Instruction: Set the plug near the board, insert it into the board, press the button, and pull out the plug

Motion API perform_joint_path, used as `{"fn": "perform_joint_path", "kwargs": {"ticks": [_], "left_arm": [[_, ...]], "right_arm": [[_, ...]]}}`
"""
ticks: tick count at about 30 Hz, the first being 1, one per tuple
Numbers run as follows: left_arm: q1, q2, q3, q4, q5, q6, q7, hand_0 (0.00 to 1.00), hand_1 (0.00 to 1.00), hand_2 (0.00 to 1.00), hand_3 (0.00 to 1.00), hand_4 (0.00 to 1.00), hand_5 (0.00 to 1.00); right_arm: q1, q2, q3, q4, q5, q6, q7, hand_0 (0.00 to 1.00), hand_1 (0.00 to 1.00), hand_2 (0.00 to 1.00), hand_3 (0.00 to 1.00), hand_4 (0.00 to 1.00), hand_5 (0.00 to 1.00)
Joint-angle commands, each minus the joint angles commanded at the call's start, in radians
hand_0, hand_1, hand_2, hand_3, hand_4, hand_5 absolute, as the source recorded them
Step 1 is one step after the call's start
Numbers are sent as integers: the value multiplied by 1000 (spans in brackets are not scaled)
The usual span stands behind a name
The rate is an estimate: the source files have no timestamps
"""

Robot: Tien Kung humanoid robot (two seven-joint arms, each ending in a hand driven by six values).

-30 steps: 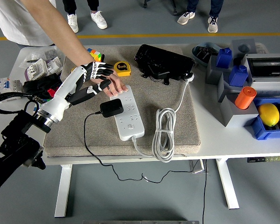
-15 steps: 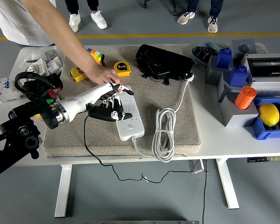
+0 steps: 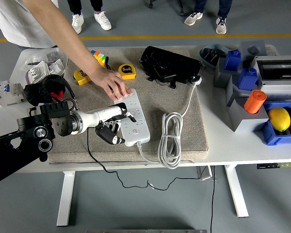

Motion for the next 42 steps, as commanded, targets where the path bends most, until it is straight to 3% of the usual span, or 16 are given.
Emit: {"fn": "perform_joint_path", "kwargs": {"ticks": [12,19,42], "left_arm": [[-31,-44,81,82,-4,16,-15,42,140,198,834,719,2],[-42,-57,106,103,-7,22,-20,40,131,195,831,724,2],[-52,-67,134,144,1,36,-20,40,131,193,829,717,2]], "right_arm": [[1,3,3,1,-1,0,0,701,702,686,580,998,552],[-1,4,8,1,-1,-1,0,701,702,686,580,998,552],[-1,5,10,3,-4,-1,1,701,702,686,580,998,552]]}}
